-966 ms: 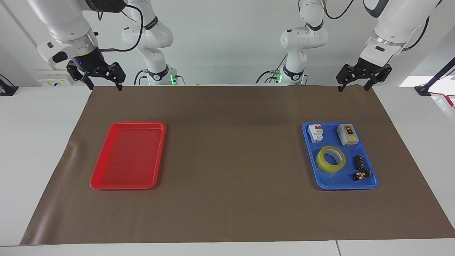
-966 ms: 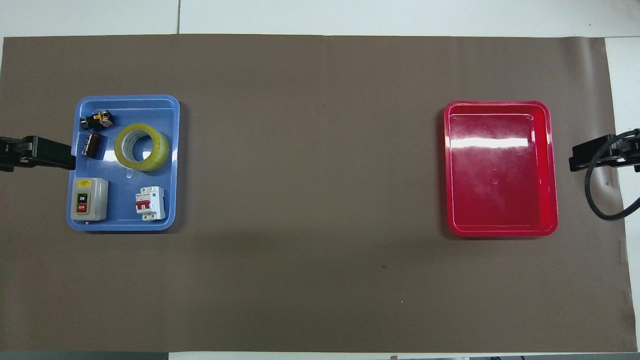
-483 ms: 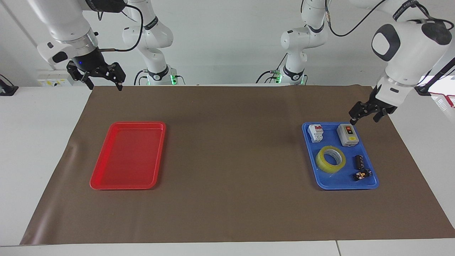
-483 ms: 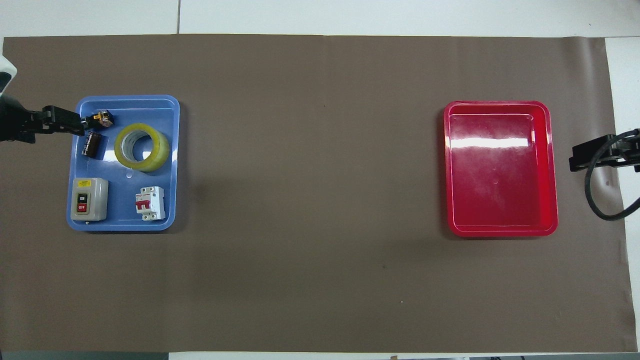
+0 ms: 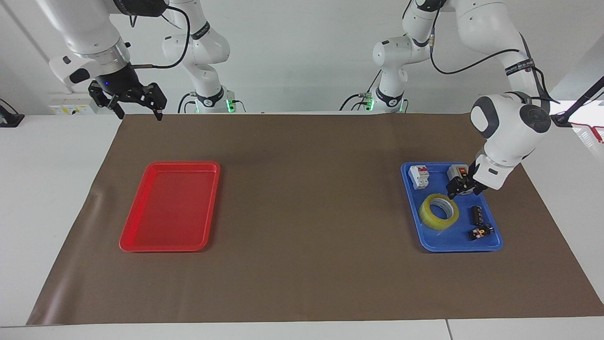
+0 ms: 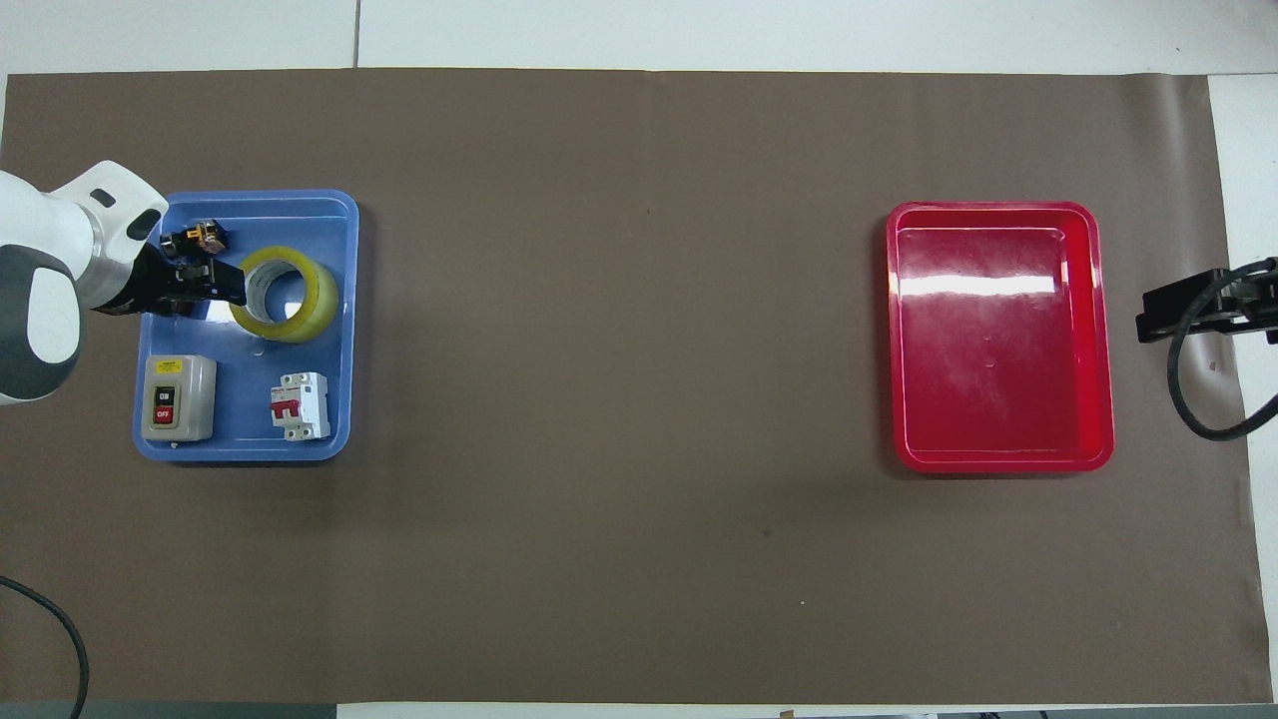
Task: Place and move tape with both arms
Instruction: 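Reach the left gripper down and grasp the yellow tape roll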
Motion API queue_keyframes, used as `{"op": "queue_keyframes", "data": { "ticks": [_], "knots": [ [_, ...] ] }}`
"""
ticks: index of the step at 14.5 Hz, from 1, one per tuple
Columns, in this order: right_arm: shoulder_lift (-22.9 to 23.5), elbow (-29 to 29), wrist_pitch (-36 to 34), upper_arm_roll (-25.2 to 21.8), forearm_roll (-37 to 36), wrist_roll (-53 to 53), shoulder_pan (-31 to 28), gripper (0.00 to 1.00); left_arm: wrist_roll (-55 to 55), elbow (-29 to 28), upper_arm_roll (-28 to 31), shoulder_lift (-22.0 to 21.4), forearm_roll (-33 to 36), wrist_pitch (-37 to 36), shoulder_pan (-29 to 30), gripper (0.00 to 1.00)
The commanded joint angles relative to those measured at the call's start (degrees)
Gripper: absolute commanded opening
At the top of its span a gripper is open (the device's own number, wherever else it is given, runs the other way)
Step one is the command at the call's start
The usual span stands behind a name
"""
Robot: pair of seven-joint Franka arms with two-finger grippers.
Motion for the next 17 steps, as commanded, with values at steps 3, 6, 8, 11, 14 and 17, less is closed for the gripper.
{"op": "queue_keyframes", "data": {
  "ticks": [3, 6, 8, 11, 14, 17],
  "knots": [
    [-1.02, -1.23, 1.01, 0.46, 1.23, 0.22, -0.92, 1.00, -2.87, -2.31, -0.05, 2.43, 1.89, 6.15, -0.70, 0.77],
    [-1.02, -1.23, 1.01, 0.46, 1.23, 0.22, -0.92, 1.00, -3.60, -2.22, 0.04, 4.54, 2.06, 8.52, -0.62, 0.73],
    [-1.02, -1.23, 1.01, 0.46, 1.23, 0.22, -0.92, 1.00, -3.51, -2.22, -0.05, 4.90, 2.33, 8.97, -0.54, 0.61],
    [-1.02, -1.23, 1.01, 0.46, 1.23, 0.22, -0.92, 1.00, -3.68, -1.79, -0.05, 4.91, 2.33, 8.09, -0.80, 0.10],
    [-1.02, -1.23, 1.01, 0.46, 1.23, 0.22, -0.92, 1.00, -3.60, -0.74, -0.05, 4.99, 2.33, 6.08, -1.15, 0.00],
    [-1.02, -1.23, 1.01, 0.46, 1.23, 0.22, -0.92, 1.00, -4.21, 8.37, -0.05, 5.26, 2.24, -5.05, -2.02, 0.00]
  ]
}}
